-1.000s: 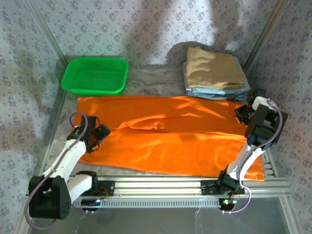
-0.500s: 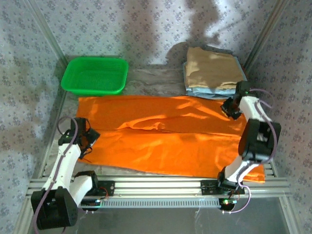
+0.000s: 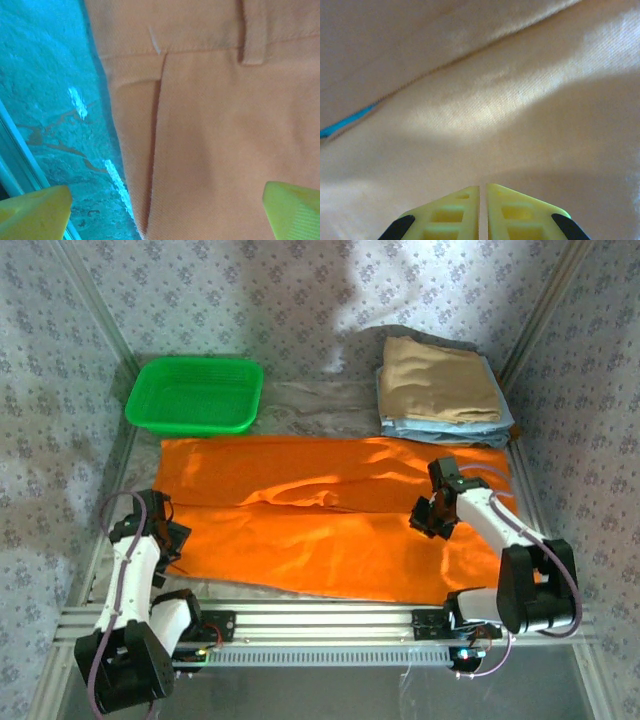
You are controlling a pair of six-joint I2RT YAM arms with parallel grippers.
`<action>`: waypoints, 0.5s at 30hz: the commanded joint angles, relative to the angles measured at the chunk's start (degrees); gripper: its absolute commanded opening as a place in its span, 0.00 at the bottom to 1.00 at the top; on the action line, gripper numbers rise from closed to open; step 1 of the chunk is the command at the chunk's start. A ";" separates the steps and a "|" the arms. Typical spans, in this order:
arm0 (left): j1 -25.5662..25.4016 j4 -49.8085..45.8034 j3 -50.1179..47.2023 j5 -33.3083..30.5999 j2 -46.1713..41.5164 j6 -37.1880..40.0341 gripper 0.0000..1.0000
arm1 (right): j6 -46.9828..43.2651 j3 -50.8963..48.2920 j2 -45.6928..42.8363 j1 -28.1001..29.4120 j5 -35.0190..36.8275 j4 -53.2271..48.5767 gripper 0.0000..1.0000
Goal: Fold and stack the trousers
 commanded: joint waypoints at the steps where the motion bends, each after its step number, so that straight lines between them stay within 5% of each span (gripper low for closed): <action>1: -0.30 1.01 -4.08 6.33 -2.20 -2.15 0.96 | 1.10 -1.02 -2.86 1.36 -1.18 -3.43 0.14; 11: -1.84 5.45 -10.30 8.67 -4.83 -1.99 0.90 | 6.11 -1.53 -8.32 7.13 1.50 -6.82 0.16; 15: -1.86 10.72 -12.17 8.41 -1.37 -1.65 0.75 | 8.29 -1.93 -8.71 8.82 1.84 -6.06 0.16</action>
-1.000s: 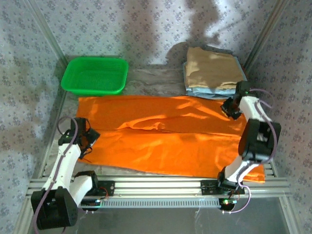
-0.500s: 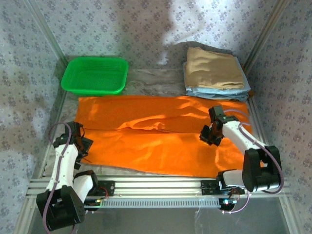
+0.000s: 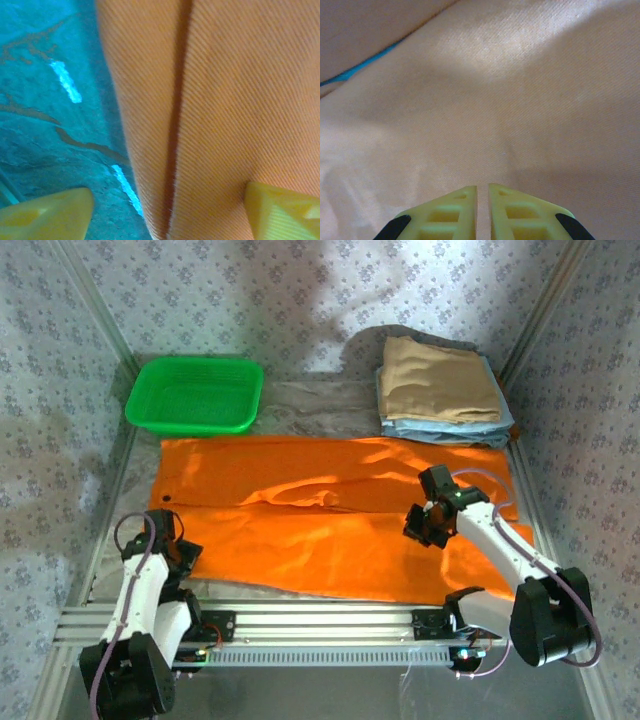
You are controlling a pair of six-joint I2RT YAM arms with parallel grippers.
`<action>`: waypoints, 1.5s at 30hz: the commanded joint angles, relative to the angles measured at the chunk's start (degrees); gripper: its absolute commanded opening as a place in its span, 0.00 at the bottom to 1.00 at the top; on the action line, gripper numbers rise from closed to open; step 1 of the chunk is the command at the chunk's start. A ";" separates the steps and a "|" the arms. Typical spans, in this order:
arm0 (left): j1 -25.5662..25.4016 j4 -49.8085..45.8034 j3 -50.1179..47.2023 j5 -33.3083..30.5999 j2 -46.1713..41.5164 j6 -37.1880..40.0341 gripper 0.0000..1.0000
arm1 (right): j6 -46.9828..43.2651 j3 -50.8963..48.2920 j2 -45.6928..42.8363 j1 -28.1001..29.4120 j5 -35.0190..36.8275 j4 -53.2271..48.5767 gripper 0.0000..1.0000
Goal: Fold and stack the trousers
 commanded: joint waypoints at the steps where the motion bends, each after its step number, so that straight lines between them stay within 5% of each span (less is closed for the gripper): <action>1: -0.21 6.19 -1.61 2.12 2.66 0.49 0.71 | 3.18 -0.44 -1.08 1.71 1.63 -2.18 0.16; 5: -0.16 5.60 -0.75 1.19 2.04 1.61 0.62 | 4.99 0.49 -2.79 4.19 2.81 -4.41 0.16; 13: -0.16 4.32 -0.93 2.12 -6.53 1.77 0.14 | 20.83 0.21 -11.40 14.83 4.83 -8.01 0.17; 16: -0.17 4.39 -0.93 3.19 -8.37 1.59 0.00 | 29.56 0.14 -15.32 20.71 8.49 -8.15 0.29; 19: -0.16 5.45 -1.35 5.21 -9.45 1.97 0.00 | 37.84 -0.91 -17.22 27.07 12.59 -7.72 0.38; 26: -0.16 3.49 0.48 6.82 -13.45 3.42 0.00 | 46.88 -5.64 -15.98 32.31 15.50 -10.69 0.40; 29: -0.15 2.23 2.07 6.32 -14.82 4.53 0.00 | 39.03 -5.48 -17.23 24.33 19.25 -11.69 0.42; 36: -0.23 3.30 1.53 6.17 -13.49 4.05 0.00 | 13.93 -7.97 -6.08 -12.69 12.34 -0.29 0.25; 41: -0.25 3.68 0.60 6.34 -13.72 2.69 0.00 | 6.82 -2.59 11.71 -18.69 12.66 6.14 0.23; 45: -0.22 2.35 2.19 5.91 -14.05 3.11 0.00 | 2.40 3.09 22.40 -17.96 11.27 8.35 0.22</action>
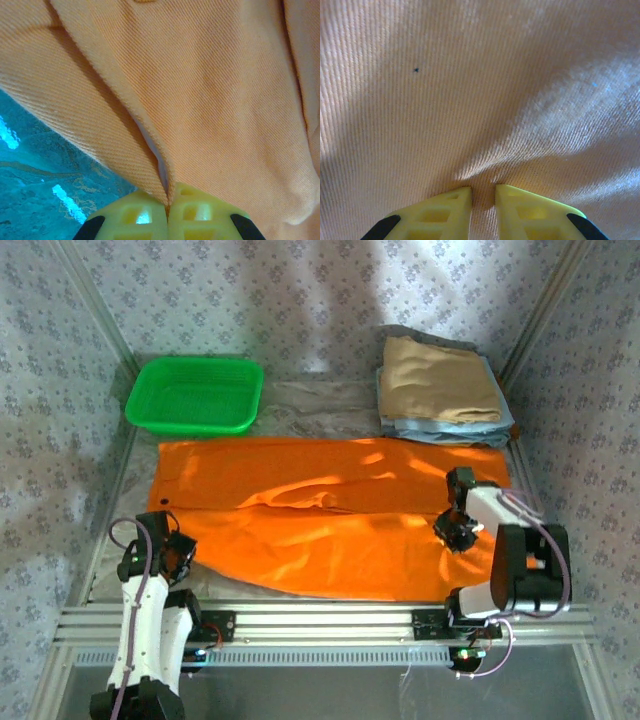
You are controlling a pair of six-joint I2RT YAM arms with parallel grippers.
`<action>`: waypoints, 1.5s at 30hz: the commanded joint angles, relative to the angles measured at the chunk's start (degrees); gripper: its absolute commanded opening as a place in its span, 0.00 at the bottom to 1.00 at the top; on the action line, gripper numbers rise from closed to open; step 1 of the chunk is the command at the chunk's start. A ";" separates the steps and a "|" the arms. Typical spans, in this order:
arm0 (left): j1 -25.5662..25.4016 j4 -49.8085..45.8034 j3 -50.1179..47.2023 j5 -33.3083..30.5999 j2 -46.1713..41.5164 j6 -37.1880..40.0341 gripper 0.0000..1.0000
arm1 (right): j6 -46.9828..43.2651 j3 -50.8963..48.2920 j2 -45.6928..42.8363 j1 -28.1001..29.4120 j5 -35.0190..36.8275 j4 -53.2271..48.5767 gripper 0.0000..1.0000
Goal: Fold and stack the trousers
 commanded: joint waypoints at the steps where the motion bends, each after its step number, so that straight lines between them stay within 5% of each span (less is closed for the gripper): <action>1: -0.20 -0.67 1.74 0.64 -0.62 -0.22 0.00 | -7.29 3.75 7.73 0.48 -1.25 6.13 0.22; 10: -0.30 -1.40 3.20 1.76 -0.79 -0.65 0.00 | -11.45 8.82 10.56 1.48 -0.96 3.45 0.25; 16: -0.33 -0.94 3.50 2.31 -0.86 -0.73 0.00 | -10.71 6.67 -4.97 3.94 -2.32 -5.70 0.38; 21: -0.75 -0.10 2.71 2.34 -0.97 -1.60 0.00 | 3.29 -2.96 -23.55 10.88 -6.65 -10.56 0.43; 26: -1.03 -0.31 2.74 2.14 -0.62 -1.20 0.00 | 26.62 -12.24 -38.83 25.04 -5.77 -8.88 0.43; 34: -1.20 -1.32 3.03 1.95 -2.10 -1.62 0.00 | 42.83 -12.12 -30.75 38.46 -3.72 -8.77 0.48; 40: -1.18 -2.27 4.23 1.43 -2.46 -0.98 0.00 | 49.80 -16.89 -30.55 40.62 -2.58 -6.52 0.55; 45: -1.20 -2.56 5.30 0.82 -2.11 -0.45 0.00 | 50.60 -20.79 -32.14 38.30 -2.27 -5.08 0.52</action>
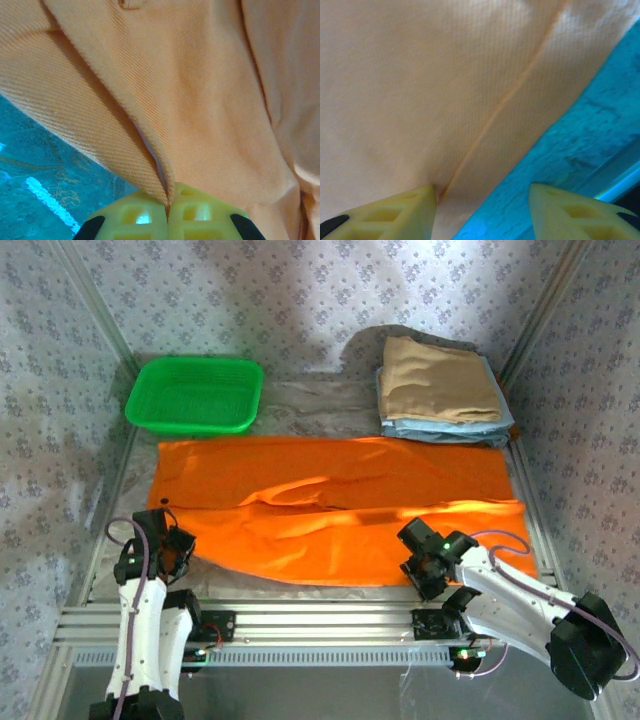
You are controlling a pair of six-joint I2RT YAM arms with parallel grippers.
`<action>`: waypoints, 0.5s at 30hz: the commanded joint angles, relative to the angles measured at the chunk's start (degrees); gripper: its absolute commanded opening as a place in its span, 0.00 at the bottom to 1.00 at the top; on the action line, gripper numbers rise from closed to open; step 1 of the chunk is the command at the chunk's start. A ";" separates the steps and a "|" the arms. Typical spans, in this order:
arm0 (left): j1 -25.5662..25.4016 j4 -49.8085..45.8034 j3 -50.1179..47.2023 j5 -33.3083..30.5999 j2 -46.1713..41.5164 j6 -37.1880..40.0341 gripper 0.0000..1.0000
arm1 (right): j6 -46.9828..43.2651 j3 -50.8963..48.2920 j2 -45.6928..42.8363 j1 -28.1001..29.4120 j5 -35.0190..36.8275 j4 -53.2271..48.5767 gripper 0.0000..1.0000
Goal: Fold and stack the trousers
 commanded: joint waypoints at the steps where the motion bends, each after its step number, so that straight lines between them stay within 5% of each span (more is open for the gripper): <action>1: -0.38 -0.87 2.15 -0.05 -0.19 0.56 0.00 | 3.02 -2.56 -0.96 -1.61 2.52 0.09 0.49; 9: -0.33 -2.77 4.68 -1.45 -0.26 1.91 0.00 | -11.87 -1.90 -3.99 -8.96 5.40 1.30 0.08; 15: -0.35 -5.36 6.67 -1.47 -1.43 2.57 0.00 | -17.87 -0.75 -8.74 -10.09 4.14 -4.71 0.00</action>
